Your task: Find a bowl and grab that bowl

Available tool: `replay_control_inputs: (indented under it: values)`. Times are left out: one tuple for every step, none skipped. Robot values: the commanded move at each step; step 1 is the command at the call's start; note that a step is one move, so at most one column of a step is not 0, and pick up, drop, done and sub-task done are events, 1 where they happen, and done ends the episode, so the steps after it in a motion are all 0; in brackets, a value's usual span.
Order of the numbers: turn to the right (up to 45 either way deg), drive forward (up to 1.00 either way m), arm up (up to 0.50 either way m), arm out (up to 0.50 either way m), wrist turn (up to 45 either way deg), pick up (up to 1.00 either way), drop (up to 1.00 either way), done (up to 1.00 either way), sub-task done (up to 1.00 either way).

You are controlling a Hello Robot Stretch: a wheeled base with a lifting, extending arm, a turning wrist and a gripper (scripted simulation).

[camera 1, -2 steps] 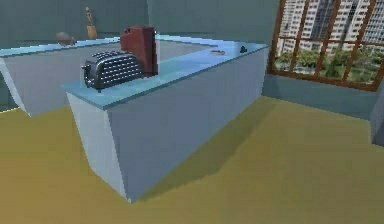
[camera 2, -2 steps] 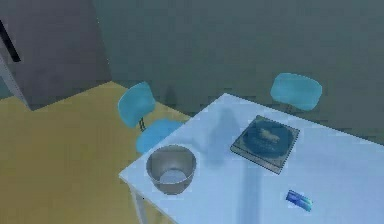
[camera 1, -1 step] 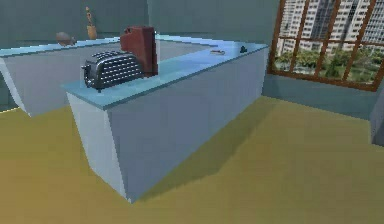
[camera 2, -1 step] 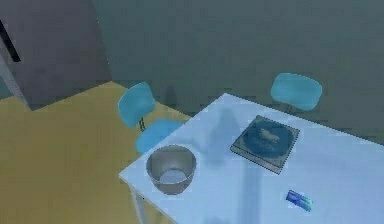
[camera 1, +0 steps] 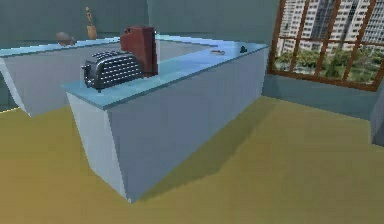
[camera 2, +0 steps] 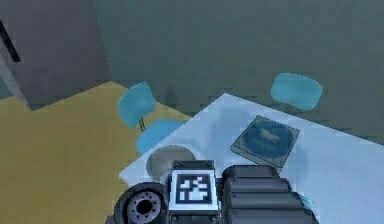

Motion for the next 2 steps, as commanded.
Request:
replay_control_inputs:
  values:
    - [0.0, 0.0, 0.0, 0.16, 0.0, 0.0, 0.0, 0.0, 0.0]
    - [0.0, 0.0, 0.0, 0.0, 45.0, 0.0, 0.0, 0.0, 0.0]
